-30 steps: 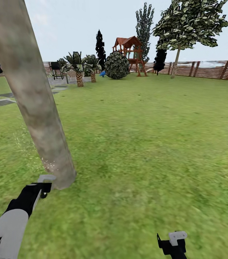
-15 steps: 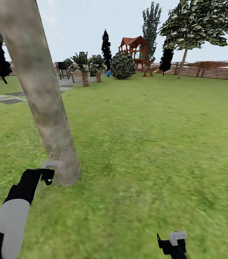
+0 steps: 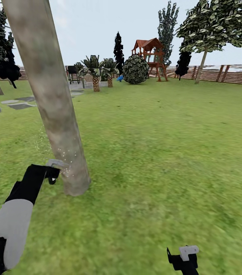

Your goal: In the garden, pick up the pesticide atomizer on the floor and spray pesticide onto both trees until each tree trunk is fully covered.

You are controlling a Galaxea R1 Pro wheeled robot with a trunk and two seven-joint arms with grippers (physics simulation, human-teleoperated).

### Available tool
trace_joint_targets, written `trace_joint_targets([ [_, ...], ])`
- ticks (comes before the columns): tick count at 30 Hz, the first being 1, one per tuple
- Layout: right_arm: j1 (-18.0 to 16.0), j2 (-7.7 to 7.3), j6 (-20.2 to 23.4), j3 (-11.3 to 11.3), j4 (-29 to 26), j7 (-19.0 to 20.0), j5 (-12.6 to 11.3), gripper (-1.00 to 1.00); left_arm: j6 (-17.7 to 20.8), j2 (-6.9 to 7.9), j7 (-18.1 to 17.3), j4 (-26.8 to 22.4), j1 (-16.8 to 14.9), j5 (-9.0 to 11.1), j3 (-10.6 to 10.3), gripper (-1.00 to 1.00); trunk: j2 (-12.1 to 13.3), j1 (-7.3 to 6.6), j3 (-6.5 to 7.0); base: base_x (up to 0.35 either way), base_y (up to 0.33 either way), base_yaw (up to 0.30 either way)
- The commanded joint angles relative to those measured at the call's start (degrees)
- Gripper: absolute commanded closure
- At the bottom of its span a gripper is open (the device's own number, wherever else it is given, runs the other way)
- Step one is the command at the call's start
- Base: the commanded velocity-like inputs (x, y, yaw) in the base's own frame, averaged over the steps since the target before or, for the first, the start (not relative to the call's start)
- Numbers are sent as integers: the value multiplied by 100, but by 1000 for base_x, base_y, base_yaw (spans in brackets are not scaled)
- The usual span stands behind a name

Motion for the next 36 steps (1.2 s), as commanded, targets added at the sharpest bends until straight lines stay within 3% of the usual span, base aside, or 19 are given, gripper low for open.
trace_joint_targets([
  [1,0,-6,1,0,0,0,-2,-100,11,99,-13,1,-9,50,1,100,0,0,0,0,0,0],
  [3,-1,-13,1,0,2,-1,0,-100,12,203,-42,1,-11,57,0,100,0,0,0,0,0,0],
  [5,-1,-14,0,0,0,3,-1,-100,12,149,-44,1,0,55,-22,100,0,0,0,0,0,0],
  [8,-1,-15,1,0,0,1,0,-100,162,-68,-40,-88,-113,54,-60,100,0,0,0,0,0,0],
  [10,0,-15,2,0,0,0,0,-100,353,-89,-40,-310,-154,54,-61,100,0,0,0,0,0,0],
  [17,-2,-13,2,0,0,5,-4,-100,435,291,-57,-499,-153,54,-13,100,0,0,0,0,0,0],
  [21,-2,-7,0,0,0,0,-4,-100,437,335,-57,-503,-152,31,-20,100,0,0,0,0,0,31],
  [25,-2,-6,1,0,0,6,-6,-100,442,236,-52,-561,-166,46,-61,100,0,0,0,0,0,243],
  [28,-2,-6,2,0,0,8,-7,-100,451,33,-49,-774,-180,42,-70,100,0,0,0,0,0,245],
  [30,-1,-6,2,0,0,8,-7,-100,454,-23,-49,-887,-182,31,-77,100,0,0,0,0,0,91],
  [36,-1,-14,2,0,0,8,-4,-100,766,59,-46,-984,-136,-11,-130,100,0,0,0,0,0,11],
])
